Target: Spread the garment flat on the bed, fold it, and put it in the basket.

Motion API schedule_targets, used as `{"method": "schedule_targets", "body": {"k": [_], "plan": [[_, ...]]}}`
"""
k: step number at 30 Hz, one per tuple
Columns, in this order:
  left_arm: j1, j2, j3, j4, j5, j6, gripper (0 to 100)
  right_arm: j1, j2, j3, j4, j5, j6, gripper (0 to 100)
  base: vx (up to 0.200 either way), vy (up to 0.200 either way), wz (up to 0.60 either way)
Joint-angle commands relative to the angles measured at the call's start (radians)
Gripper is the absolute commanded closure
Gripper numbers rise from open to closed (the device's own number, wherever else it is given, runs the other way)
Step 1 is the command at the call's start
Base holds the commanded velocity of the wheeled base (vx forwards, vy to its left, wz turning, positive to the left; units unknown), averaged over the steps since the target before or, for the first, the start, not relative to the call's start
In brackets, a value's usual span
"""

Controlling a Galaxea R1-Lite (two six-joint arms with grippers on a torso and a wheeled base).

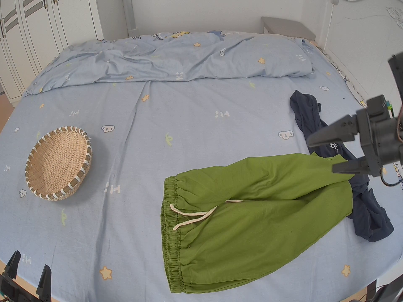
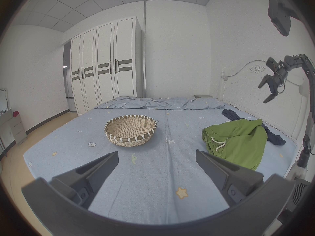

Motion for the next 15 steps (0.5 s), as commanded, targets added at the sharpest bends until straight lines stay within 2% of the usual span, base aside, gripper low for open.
{"method": "schedule_targets", "body": {"k": [1,2,3,5,13,14,15], "plan": [[0.0,-0.016,0.018,0.0,-0.005,0.005,0,-0.238,-0.237,0.305,-0.142,0.08,-0.032,0,0.0,0.0,0.0],[0.0,-0.016,0.018,0.0,-0.005,0.005,0,-0.238,-0.237,0.305,-0.142,0.08,-0.032,0,0.0,0.0,0.0],[0.0,-0.016,0.018,0.0,-0.004,0.005,0,-0.268,-0.24,0.373,-0.233,0.08,-0.04,0,0.0,0.0,0.0],[0.003,-0.016,0.018,-0.003,0.003,0.005,0,-0.277,-0.24,0.413,-0.292,0.078,-0.042,0,0.0,0.0,0.0],[0.005,-0.016,0.018,-0.011,0.016,0.017,0,-0.276,-0.261,0.422,-0.305,0.078,-0.043,0,0.0,0.0,0.0],[0.005,-0.016,-0.007,-0.02,0.018,0.007,0,-0.276,-0.261,0.423,-0.306,0.078,-0.043,0,0.0,0.0,0.0],[-0.003,-0.004,-0.093,-0.039,0.013,-0.032,0,-0.277,-0.261,0.425,-0.308,0.078,-0.043,0,0.0,0.0,0.0]]}}
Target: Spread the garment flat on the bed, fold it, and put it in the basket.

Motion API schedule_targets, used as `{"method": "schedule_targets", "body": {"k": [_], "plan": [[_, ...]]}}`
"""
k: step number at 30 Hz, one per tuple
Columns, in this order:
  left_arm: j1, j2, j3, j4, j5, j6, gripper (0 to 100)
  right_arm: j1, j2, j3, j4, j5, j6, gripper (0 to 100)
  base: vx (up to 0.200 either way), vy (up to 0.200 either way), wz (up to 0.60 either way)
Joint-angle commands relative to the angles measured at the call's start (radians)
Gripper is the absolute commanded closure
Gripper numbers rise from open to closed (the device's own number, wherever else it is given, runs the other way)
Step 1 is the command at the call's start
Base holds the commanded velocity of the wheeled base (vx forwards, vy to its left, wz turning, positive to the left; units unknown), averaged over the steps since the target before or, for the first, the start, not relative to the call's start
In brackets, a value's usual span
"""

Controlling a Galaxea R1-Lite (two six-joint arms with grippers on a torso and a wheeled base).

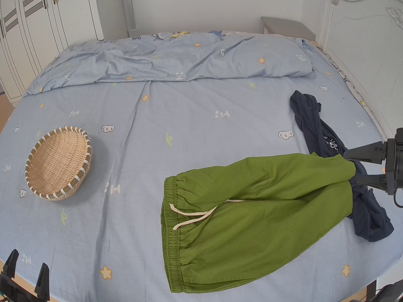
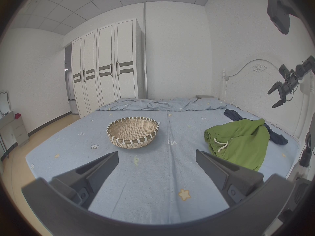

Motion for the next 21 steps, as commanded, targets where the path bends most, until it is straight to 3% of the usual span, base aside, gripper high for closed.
{"method": "schedule_targets", "body": {"k": [1,3,5,7,8,9,12,13,15,17,18,21], "plan": [[-0.006,-0.004,-0.093,-0.025,-0.003,-0.045,0,-0.01,-0.027,0.012,-0.004,0.001,0.0,0,0.0,0.0,0.0],[-0.068,0.122,-0.456,0.023,-0.012,-0.24,0,-0.007,-0.016,0.014,-0.005,0.001,0.0,0,0.0,0.0,0.0],[-0.117,0.217,-0.582,0.175,-0.058,-0.252,0,-0.005,-0.014,0.022,-0.009,0.001,0.0,0,0.0,0.0,0.0],[-0.152,0.304,-0.613,0.294,-0.147,-0.263,0,0.004,-0.011,0.032,-0.01,0.001,-0.003,0,0.0,0.0,0.0],[-0.152,0.304,-0.613,0.294,-0.147,-0.263,0,0.004,-0.011,0.032,-0.01,0.001,-0.003,0,0.0,0.0,0.0],[-0.192,0.41,-0.594,0.359,-0.283,-0.332,0,0.005,-0.003,0.045,-0.012,0.001,-0.019,0,0.0,0.0,0.0],[-0.229,0.55,-0.544,0.308,-0.452,-0.504,0,0.005,0.003,0.059,-0.012,0.001,-0.046,0,0.0,0.0,0.0],[-0.229,0.55,-0.544,0.308,-0.452,-0.504,0,0.005,0.003,0.059,-0.012,0.001,-0.046,0,0.0,0.0,0.0],[-0.253,0.697,-0.484,0.159,-0.605,-0.679,0,0.007,0.004,0.068,-0.012,0.001,-0.063,0,0.0,0.0,0.0],[-0.258,0.746,-0.455,0.112,-0.644,-0.711,0,0.01,0.004,0.068,-0.012,0.001,-0.066,0,0.0,0.0,0.0],[-0.267,0.858,-0.369,-0.003,-0.719,-0.726,0,0.011,0.004,0.071,-0.012,0.001,-0.068,0,0.0,0.0,0.0],[-0.325,1.021,-0.258,-0.163,-0.789,-0.726,0,0.011,0.004,0.077,-0.012,0.001,-0.069,0,0.0,0.0,0.0]]}}
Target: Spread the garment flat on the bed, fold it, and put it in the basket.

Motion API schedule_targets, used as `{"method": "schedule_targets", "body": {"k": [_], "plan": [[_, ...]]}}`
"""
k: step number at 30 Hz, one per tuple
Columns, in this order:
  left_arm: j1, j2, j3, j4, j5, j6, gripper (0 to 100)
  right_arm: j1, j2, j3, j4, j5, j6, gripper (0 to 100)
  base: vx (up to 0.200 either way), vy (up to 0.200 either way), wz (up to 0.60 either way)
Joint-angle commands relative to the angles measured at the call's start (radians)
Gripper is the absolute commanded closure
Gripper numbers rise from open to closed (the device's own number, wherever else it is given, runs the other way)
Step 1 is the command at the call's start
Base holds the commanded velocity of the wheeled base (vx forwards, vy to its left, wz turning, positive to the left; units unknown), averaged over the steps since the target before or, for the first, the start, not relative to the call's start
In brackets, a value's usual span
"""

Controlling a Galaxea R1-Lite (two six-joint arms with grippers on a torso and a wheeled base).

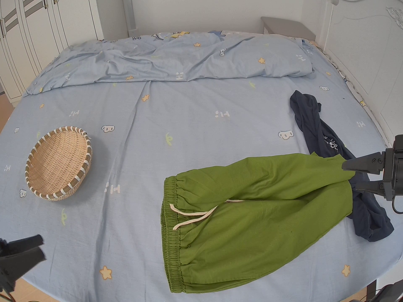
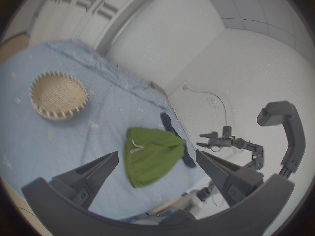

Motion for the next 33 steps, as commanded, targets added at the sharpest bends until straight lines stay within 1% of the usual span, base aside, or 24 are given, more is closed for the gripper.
{"method": "schedule_targets", "body": {"k": [1,2,3,8,9,10,13,15,18,23,28,29,33], "plan": [[-0.158,0.558,0.207,-0.305,-0.297,-0.187,0,0.009,0.015,0.03,-0.003,0.0,-0.028,0,0.0,0.0,0.0],[-0.196,0.63,0.244,-0.38,-0.299,-0.192,0,0.009,0.015,0.032,-0.006,0.0,-0.028,0,0.0,0.0,0.0],[-0.217,0.685,0.265,-0.428,-0.299,-0.189,0,0.009,0.015,0.033,-0.009,0.0,-0.028,0,0.0,0.0,0.0],[-0.27,0.923,0.304,-0.581,-0.297,-0.184,0,0.02,0.015,0.046,-0.014,0.0,-0.033,0,0.0,0.0,0.0],[-0.271,0.929,0.304,-0.584,-0.297,-0.184,0,0.02,0.015,0.047,-0.014,0.0,-0.033,0,0.0,0.0,0.0],[-0.302,0.997,0.297,-0.615,-0.305,-0.181,0,0.021,0.017,0.055,-0.019,0.0,-0.053,0,0.0,0.0,0.0],[-0.392,1.072,0.273,-0.629,-0.293,-0.138,0,0.023,0.029,0.081,-0.037,0.0,-0.082,0,0.0,0.0,0.0],[-0.417,1.099,0.25,-0.629,-0.294,-0.132,0,0.023,0.04,0.096,-0.055,-0.001,-0.097,0,0.0,0.0,0.0],[-0.425,1.127,0.244,-0.629,-0.294,-0.132,0,0.034,0.043,0.116,-0.082,-0.003,-0.1,0,0.0,0.0,0.0],[-0.406,1.149,0.241,-0.629,-0.294,-0.134,0,0.034,0.041,0.118,-0.098,-0.017,-0.1,0,0.0,0.0,0.0],[-0.391,1.205,0.205,-0.629,-0.291,-0.158,0,0.034,0.04,0.119,-0.1,-0.021,-0.1,0,0.0,0.0,0.0],[-0.379,1.21,0.198,-0.629,-0.282,-0.175,0,0.035,0.04,0.119,-0.1,-0.021,-0.1,0,0.0,0.0,0.0],[-0.372,1.234,0.189,-0.63,-0.273,-0.178,0,0.037,0.04,0.121,-0.098,-0.02,-0.102,0,0.0,0.0,0.0]]}}
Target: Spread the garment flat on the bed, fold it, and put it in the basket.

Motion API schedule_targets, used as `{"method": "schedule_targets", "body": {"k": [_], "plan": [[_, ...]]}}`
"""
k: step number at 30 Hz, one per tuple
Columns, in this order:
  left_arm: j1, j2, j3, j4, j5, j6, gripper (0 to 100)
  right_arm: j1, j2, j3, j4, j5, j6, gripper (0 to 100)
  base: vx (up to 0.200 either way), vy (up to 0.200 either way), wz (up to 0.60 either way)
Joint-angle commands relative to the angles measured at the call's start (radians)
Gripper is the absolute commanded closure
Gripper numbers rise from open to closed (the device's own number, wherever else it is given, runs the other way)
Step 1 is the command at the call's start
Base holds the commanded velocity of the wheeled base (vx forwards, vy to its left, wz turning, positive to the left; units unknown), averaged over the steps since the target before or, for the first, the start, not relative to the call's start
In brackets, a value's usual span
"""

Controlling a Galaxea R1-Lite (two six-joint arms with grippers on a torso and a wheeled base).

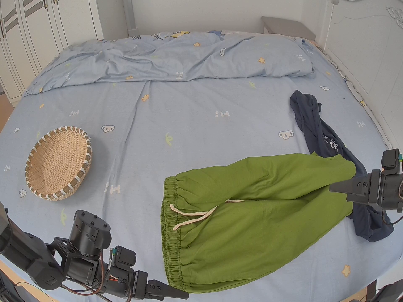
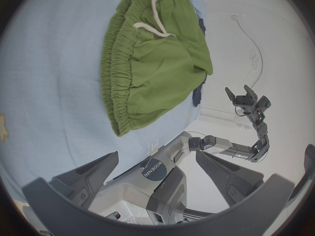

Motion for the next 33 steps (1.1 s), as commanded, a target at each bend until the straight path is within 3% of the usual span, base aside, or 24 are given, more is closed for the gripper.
{"method": "schedule_targets", "body": {"k": [1,7,16,30,31,33], "plan": [[0.007,0.048,-0.011,0.0,0.003,-0.001,0,0.001,0.003,0.003,0.001,0.001,-0.001,0,0.0,0.0,0.0],[0.007,0.104,-0.028,0.0,0.017,0.001,0,-0.003,0.004,0.003,0.001,0.001,-0.001,0,0.0,0.0,0.0],[-0.001,0.183,-0.108,-0.002,0.145,0.001,0,0.001,0.004,0.003,0.001,0.001,0.001,0,0.0,0.0,0.0],[-0.007,0.232,-0.123,-0.078,0.145,-0.005,0,-0.003,0.006,0.003,-0.001,0.001,0.001,0,0.0,0.0,0.0],[-0.007,0.234,-0.123,-0.083,0.145,-0.005,100,-0.003,0.006,0.003,-0.001,0.001,0.001,0,0.0,0.0,0.0],[-0.007,0.234,-0.125,-0.085,0.145,-0.005,100,-0.003,0.006,0.003,-0.001,0.001,0.001,0,0.0,0.0,0.0]]}}
